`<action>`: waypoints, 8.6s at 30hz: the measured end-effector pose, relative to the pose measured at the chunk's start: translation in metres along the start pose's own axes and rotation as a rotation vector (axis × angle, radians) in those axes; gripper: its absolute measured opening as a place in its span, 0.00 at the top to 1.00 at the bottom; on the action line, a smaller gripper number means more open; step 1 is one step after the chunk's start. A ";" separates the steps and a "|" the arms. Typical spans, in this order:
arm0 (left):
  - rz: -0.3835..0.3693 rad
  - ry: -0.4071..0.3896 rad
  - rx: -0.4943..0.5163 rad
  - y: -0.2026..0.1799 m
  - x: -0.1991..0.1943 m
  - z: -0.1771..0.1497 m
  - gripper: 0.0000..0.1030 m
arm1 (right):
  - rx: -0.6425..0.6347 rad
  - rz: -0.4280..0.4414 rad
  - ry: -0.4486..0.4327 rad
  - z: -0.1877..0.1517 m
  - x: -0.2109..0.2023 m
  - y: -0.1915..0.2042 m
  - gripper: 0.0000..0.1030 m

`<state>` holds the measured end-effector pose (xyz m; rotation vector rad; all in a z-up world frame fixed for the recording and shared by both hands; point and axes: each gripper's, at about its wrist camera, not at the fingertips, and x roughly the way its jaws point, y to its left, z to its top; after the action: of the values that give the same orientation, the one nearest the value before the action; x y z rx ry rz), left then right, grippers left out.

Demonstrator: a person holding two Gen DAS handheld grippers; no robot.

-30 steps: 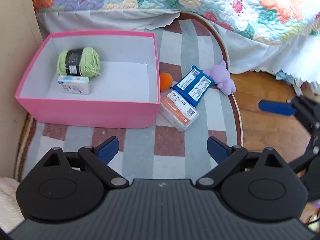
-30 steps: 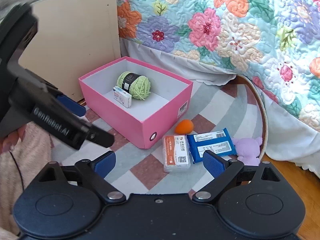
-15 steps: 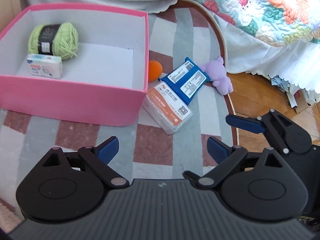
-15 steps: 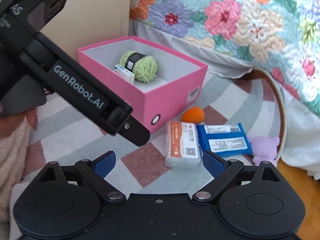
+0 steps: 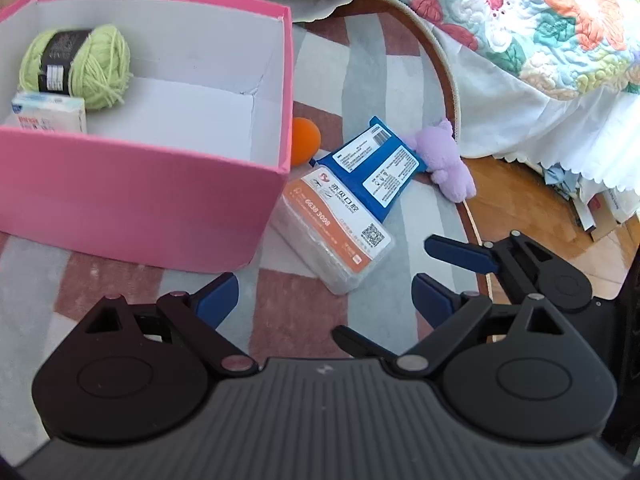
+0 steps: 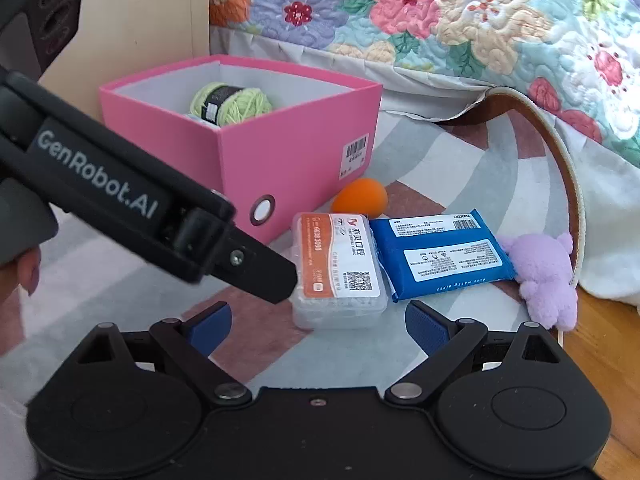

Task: Organize objects

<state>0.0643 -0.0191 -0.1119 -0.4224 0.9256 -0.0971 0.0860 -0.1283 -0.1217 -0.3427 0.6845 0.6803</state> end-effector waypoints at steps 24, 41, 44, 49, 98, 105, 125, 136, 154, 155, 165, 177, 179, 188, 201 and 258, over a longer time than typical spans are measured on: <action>-0.113 -0.011 -0.145 0.022 0.022 -0.004 0.50 | 0.149 0.015 -0.002 -0.012 0.028 -0.017 0.37; -0.110 0.041 -0.055 0.007 0.026 -0.005 0.48 | 0.002 0.069 0.115 -0.037 -0.009 -0.046 0.30; -0.113 0.042 -0.026 -0.002 0.028 -0.003 0.47 | 0.064 0.005 0.104 -0.043 -0.012 -0.055 0.27; -0.112 0.028 0.017 -0.020 0.035 0.002 0.46 | 0.198 0.002 0.069 -0.052 -0.012 -0.059 0.27; -0.142 0.133 -0.130 -0.013 0.055 -0.004 0.52 | 0.404 -0.080 0.012 -0.051 -0.014 -0.021 0.10; -0.123 0.140 -0.086 -0.022 0.046 -0.006 0.47 | 0.394 -0.044 0.000 -0.052 -0.026 -0.021 0.13; -0.024 0.083 0.131 -0.053 -0.014 -0.002 0.46 | 0.316 -0.012 0.005 -0.034 -0.063 -0.008 0.38; -0.023 0.112 0.183 -0.063 -0.063 0.004 0.46 | 0.231 0.022 0.067 -0.001 -0.099 0.007 0.38; 0.010 0.044 0.192 -0.055 -0.142 0.010 0.46 | 0.107 0.027 0.120 0.058 -0.135 0.051 0.38; 0.012 0.040 0.191 -0.055 -0.145 0.011 0.46 | 0.091 0.019 0.120 0.060 -0.136 0.055 0.38; 0.033 -0.005 0.161 -0.039 -0.167 0.020 0.46 | 0.005 0.002 0.118 0.087 -0.135 0.075 0.38; 0.039 -0.048 0.127 -0.018 -0.189 0.027 0.46 | -0.036 0.023 0.126 0.110 -0.132 0.092 0.38; 0.038 -0.051 0.119 -0.013 -0.193 0.028 0.46 | -0.047 0.025 0.126 0.112 -0.131 0.095 0.38; 0.043 -0.107 0.138 -0.002 -0.201 0.043 0.46 | -0.076 -0.009 0.116 0.135 -0.122 0.102 0.38; -0.027 -0.133 0.035 0.057 -0.192 0.083 0.46 | -0.104 -0.039 0.123 0.178 -0.087 0.104 0.38; 0.055 0.089 -0.128 0.184 0.036 0.185 0.61 | 0.028 -0.049 0.415 0.185 0.166 0.052 0.56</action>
<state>0.2141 0.1971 -0.1144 -0.5143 1.0343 -0.0064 0.2315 0.0784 -0.1028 -0.4796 1.0751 0.5561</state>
